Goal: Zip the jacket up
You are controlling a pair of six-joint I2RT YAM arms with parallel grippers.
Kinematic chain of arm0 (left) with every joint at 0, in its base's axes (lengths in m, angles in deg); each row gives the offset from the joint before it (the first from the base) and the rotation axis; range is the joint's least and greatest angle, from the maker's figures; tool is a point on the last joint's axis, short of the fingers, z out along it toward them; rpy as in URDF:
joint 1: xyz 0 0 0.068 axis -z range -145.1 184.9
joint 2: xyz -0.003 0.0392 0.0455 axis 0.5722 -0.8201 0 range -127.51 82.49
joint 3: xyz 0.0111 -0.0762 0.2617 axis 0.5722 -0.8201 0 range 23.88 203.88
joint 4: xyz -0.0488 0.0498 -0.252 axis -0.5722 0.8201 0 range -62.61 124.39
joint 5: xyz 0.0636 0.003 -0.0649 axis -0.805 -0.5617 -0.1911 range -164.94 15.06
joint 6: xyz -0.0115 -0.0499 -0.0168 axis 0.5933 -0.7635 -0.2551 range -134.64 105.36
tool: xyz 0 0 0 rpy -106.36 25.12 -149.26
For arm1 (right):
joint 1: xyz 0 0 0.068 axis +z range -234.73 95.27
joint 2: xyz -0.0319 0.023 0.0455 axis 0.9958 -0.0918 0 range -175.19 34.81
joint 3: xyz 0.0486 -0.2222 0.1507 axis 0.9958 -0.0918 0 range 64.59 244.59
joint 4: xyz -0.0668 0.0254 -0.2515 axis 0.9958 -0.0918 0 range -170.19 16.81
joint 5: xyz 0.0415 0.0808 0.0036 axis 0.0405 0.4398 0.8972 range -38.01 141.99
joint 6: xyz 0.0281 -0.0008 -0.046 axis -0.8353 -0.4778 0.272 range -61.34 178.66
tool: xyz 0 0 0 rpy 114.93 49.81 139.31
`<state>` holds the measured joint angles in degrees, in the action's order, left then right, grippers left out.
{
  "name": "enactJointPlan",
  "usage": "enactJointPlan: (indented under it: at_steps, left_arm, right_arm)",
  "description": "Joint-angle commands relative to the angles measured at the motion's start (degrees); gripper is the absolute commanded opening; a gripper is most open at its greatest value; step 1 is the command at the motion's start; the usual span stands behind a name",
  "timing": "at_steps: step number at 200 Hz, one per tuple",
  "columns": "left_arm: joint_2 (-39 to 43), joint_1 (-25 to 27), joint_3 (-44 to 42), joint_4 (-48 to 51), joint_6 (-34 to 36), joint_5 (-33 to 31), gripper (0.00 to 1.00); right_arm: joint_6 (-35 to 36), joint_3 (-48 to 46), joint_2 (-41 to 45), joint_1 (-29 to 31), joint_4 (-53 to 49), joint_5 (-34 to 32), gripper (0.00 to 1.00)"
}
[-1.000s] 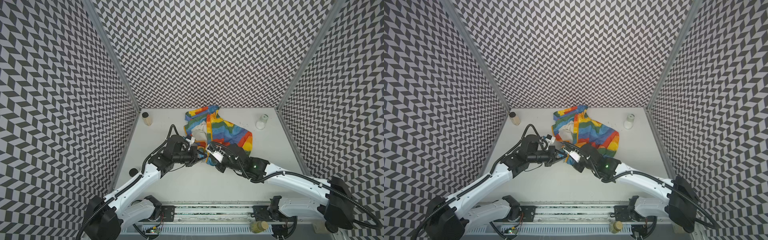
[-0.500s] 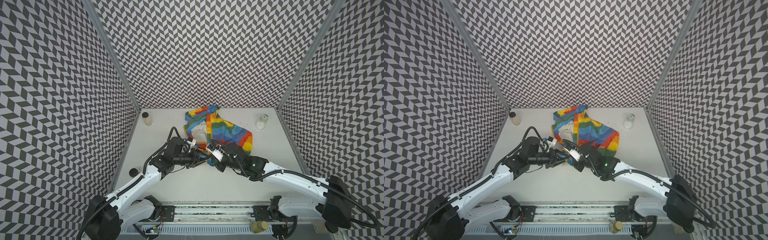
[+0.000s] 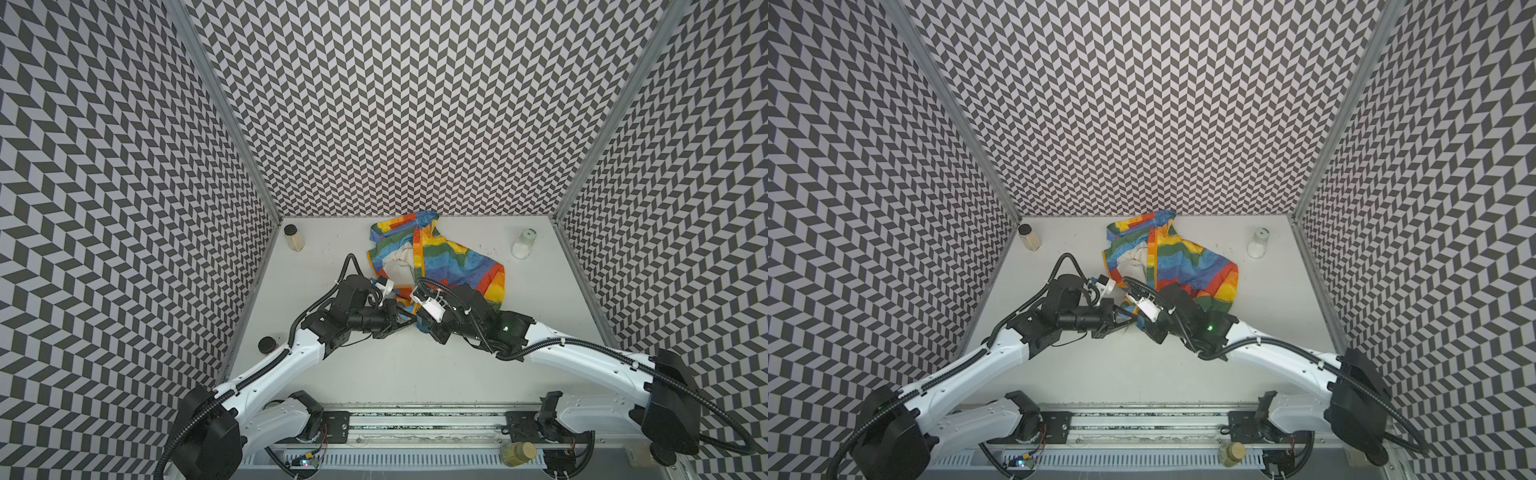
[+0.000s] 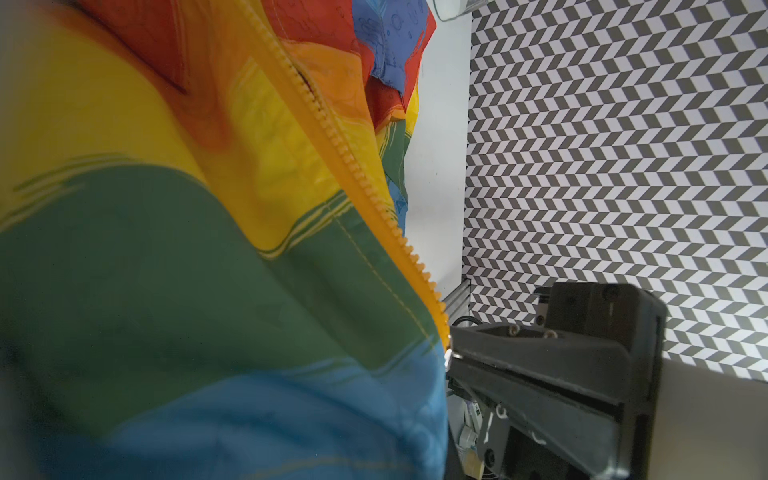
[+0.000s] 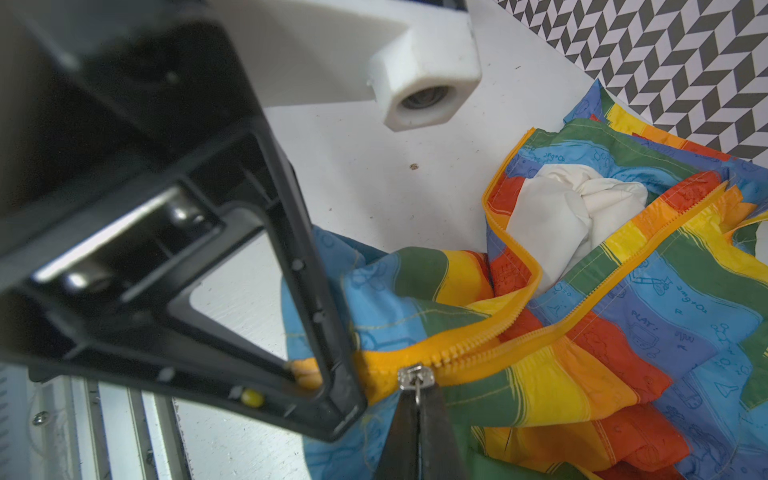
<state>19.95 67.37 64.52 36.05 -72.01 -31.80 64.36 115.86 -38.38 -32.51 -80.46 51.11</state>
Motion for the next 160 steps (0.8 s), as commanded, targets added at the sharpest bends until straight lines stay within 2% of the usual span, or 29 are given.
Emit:
enactJointPlan:
  at_steps: [1,67,126,142,160]
  left_arm:
    - [0.70,0.23,1.02,2.51,1.54,-1.44,0.00]
    - [3.24,0.23,2.20,8.47,4.98,-2.18,0.00]
    - [3.71,-0.62,2.32,9.10,5.72,-3.57,0.00]
    - [2.06,-1.40,4.27,9.15,6.73,-4.37,0.00]
    - [-1.88,-2.70,11.53,12.78,11.07,-6.24,0.00]
  right_arm:
    - [-0.85,1.99,-0.21,-0.19,-0.96,-2.27,0.00]
    - [-0.80,4.22,-3.30,-0.25,-3.27,-8.94,0.00]
    - [-1.48,6.36,-5.03,-0.53,-2.40,-9.38,0.00]
    - [-1.59,7.03,-4.99,-0.97,-0.95,-8.89,0.00]
    - [-2.25,8.50,-5.04,-2.37,1.19,-9.26,0.00]
